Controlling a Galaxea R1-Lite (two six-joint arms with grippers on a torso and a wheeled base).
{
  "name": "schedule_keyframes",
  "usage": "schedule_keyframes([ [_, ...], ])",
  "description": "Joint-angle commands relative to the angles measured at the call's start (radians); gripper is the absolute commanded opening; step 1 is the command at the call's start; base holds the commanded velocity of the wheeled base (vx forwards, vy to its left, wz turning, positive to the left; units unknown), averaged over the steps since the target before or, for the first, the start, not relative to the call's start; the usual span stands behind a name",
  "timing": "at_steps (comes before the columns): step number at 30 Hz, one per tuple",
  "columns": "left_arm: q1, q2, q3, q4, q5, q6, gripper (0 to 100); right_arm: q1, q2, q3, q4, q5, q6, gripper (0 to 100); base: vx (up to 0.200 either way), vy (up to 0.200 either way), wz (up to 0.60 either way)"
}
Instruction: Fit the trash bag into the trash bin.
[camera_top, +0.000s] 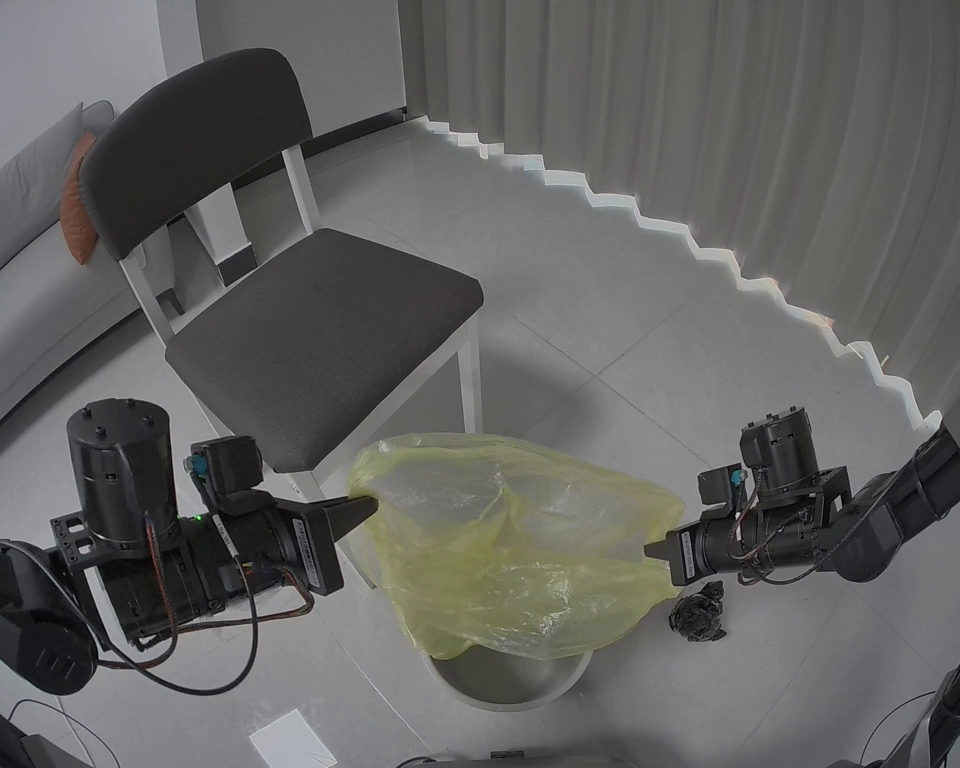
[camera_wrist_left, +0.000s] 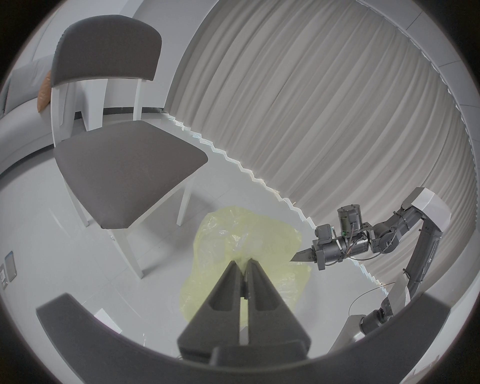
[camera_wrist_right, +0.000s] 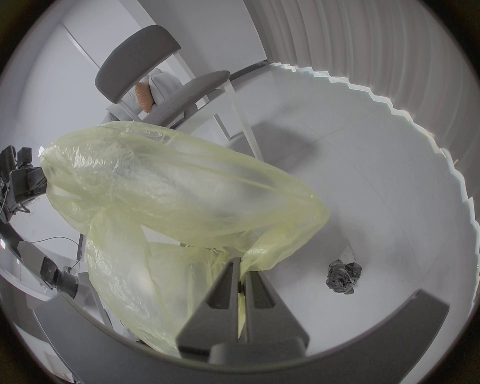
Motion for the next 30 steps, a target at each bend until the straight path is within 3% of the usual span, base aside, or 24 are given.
schedule_keyframes([
  [1, 0.002, 0.049, -0.016, -0.021, -0.007, 0.0, 0, -0.016, 0.032, -0.01, -0.006, 0.004, 0.0, 0, 0.0, 0.0, 0.0],
  [10, -0.003, 0.042, 0.012, -0.046, -0.062, 0.012, 0, -0.016, 0.027, -0.023, -0.004, 0.007, 0.001, 0, -0.022, 0.0, 0.0],
  [21, 0.008, 0.082, 0.057, -0.227, -0.087, 0.011, 0, -0.016, 0.019, -0.038, -0.003, 0.007, 0.004, 0, -0.2, 0.0, 0.0],
  [30, 0.017, 0.236, 0.038, -0.451, -0.079, 0.003, 0, -0.029, 0.03, -0.102, 0.007, 0.007, 0.003, 0, 0.0, 0.0, 0.0],
])
